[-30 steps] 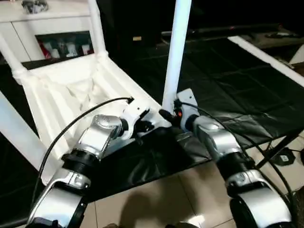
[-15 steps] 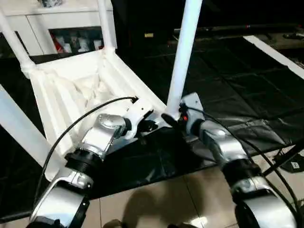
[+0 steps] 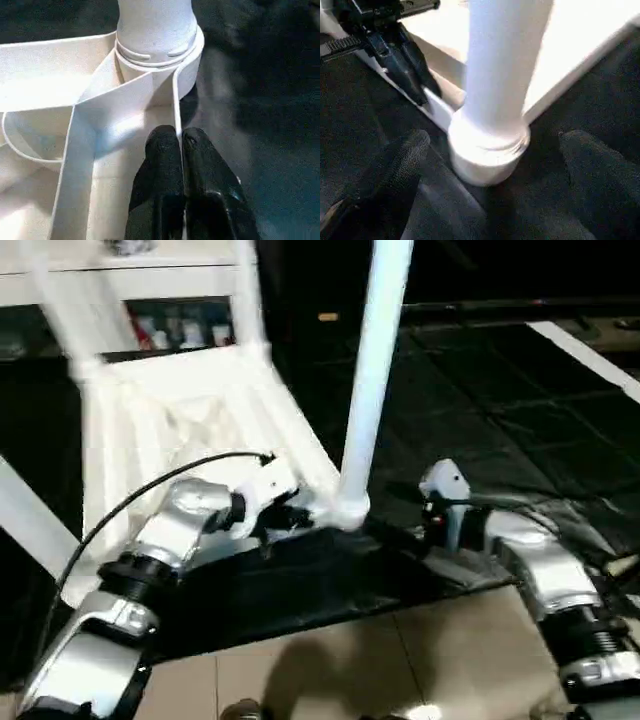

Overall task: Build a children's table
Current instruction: Rotate leg to tighten

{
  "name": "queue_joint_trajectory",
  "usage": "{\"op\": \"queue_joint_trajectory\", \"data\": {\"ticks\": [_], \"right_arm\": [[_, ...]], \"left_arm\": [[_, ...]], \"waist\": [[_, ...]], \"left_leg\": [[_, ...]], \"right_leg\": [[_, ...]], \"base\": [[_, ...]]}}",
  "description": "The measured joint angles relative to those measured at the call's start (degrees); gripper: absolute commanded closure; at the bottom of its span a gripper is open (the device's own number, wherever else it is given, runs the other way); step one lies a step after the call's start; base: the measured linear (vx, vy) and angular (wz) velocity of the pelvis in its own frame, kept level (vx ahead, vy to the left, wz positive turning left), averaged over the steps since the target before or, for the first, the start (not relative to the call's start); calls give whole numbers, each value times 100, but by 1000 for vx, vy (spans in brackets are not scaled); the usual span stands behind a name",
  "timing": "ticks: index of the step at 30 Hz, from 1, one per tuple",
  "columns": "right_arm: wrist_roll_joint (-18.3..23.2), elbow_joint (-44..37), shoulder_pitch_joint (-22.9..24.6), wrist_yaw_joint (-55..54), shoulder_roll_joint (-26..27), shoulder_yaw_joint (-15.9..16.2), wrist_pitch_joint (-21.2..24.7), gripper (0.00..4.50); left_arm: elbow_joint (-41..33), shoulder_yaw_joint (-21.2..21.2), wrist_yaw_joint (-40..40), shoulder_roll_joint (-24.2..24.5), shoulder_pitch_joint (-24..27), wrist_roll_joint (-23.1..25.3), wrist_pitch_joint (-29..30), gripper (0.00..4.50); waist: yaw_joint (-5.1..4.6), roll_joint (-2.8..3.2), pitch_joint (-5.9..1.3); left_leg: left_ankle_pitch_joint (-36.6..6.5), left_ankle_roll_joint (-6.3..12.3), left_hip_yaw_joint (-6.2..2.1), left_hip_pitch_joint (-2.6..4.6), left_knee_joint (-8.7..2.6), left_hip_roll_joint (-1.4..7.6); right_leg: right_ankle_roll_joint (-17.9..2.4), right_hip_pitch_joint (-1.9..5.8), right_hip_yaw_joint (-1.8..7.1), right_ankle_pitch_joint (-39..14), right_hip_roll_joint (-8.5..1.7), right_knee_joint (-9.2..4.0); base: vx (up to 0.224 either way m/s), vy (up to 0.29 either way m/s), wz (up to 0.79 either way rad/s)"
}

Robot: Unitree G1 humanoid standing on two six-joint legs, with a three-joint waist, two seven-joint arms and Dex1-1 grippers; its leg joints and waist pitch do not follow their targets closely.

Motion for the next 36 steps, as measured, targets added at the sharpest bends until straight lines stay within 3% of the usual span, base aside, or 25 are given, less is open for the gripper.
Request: {"op": "queue_joint_trajectory", "data": {"ticks": [4, 13, 14, 24, 25, 28, 30, 33, 36], "right_arm": [[26, -140, 65, 392, -118, 187, -83, 3], [174, -443, 228, 1191, -240, 502, -84, 3], [184, -447, 228, 1245, -221, 524, -82, 32], [245, -446, 257, 1699, -183, 742, -26, 105], [272, -445, 288, 1746, -176, 775, -9, 127], [343, -445, 296, 1787, -105, 829, 37, 135], [352, -445, 296, 1796, -79, 842, 55, 171], [357, -445, 293, 1804, -74, 847, 70, 175], [369, -454, 290, 1817, -69, 847, 67, 215]], "left_arm": [[-20, -111, -571, 122, 24, -111, -116, 450], [-427, -362, -1435, 513, 224, -189, -466, 450], [-503, -381, -1492, 546, 255, -187, -489, 450], [-841, -486, -1719, 607, 414, -190, -566, 450], [-905, -482, -1721, 619, 452, -191, -559, 450], [-1025, -484, -1722, 637, 508, -193, -513, 450], [-1097, -483, -1722, 645, 550, -193, -483, 450], [-1174, -485, -1732, 658, 585, -197, -464, 450], [-1179, -486, -1736, 665, 588, -201, -460, 450]], "waist": [[100, 0, 0], [192, 1, 0], [191, 1, 0], [151, 1, 5], [151, 1, 6], [144, 1, 12], [141, 1, 13], [138, -1, 14], [132, -3, 15]], "left_leg": [[0, 1, 10, 6, 2, -3], [0, 0, 12, 18, 0, 1], [0, 0, 12, 18, 0, 1], [-1, 0, 13, 25, -6, -2], [-1, -1, 13, 25, -8, -2], [-2, 0, 13, 24, -16, -2], [-2, 0, 14, 24, -22, -2], [-3, 0, 15, 24, -28, -5], [-3, 0, 15, 25, -31, -5]], "right_leg": [[0, 15, 4, 0, -11, -2], [40, 20, 2, -24, -10, 3], [41, 23, 3, -24, -10, 1], [47, 27, 7, -28, -11, -4], [50, 27, 7, -30, -11, -5], [51, 25, 7, -31, -10, -11], [52, 26, 6, -31, -10, -21], [54, 28, 7, -32, -10, -30], [56, 28, 8, -34, -10, -31]], "base": [[0, 0, 0], [0, 0, 0], [0, 0, 0], [0, 0, 0], [0, 0, 0], [0, 0, 0], [0, 0, 0], [0, 0, 0], [0, 0, 0]]}}
